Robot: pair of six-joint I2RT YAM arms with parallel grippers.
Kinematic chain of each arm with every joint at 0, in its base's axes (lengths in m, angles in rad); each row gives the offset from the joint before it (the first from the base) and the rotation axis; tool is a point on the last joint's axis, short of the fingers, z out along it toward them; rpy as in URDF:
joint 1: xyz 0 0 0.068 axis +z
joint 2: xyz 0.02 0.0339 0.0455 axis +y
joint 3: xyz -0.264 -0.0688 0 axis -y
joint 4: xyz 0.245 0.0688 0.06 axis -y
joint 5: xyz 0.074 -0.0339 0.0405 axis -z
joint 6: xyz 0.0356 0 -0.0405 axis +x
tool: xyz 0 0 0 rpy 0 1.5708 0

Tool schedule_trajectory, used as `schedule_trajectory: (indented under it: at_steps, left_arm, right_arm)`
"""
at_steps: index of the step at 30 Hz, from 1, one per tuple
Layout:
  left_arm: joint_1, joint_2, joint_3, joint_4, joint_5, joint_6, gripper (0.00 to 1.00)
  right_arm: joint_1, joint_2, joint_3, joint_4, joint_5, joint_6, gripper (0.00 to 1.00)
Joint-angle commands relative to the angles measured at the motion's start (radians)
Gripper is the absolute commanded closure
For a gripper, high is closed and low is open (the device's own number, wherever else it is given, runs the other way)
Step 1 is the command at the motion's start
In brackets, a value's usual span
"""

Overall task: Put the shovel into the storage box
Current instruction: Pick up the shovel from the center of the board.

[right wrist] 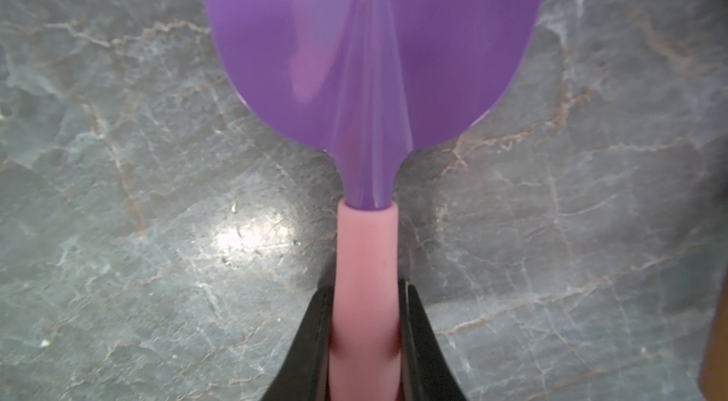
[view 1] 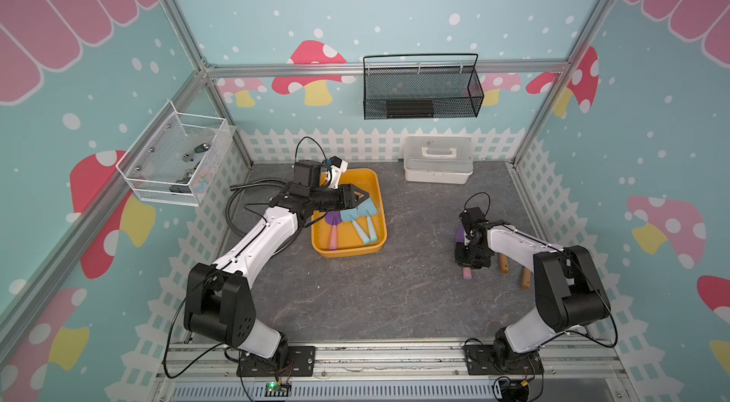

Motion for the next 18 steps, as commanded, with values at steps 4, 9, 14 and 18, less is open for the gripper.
schedule_trajectory:
  at_steps: [4,9,14,18]
  left_arm:
    - [-0.022,0.003,-0.08,0.201,0.104,-0.107,0.45]
    - [-0.088,0.055,-0.087,0.235,0.106,-0.124,0.45]
    - [-0.175,0.118,-0.084,0.312,0.105,-0.181,0.47]
    - [-0.212,0.154,-0.074,0.351,0.089,-0.206,0.48]
  right_arm:
    - [0.034,-0.132,-0.004,-0.146,-0.085,-0.038,1.0]
    - [0.153,-0.22,0.114,-0.278,-0.074,-0.024,1.0]
    - [0.276,-0.207,0.258,-0.348,-0.063,0.0,1.0]
    - [0.34,-0.189,0.353,-0.369,-0.059,0.016,1.0]
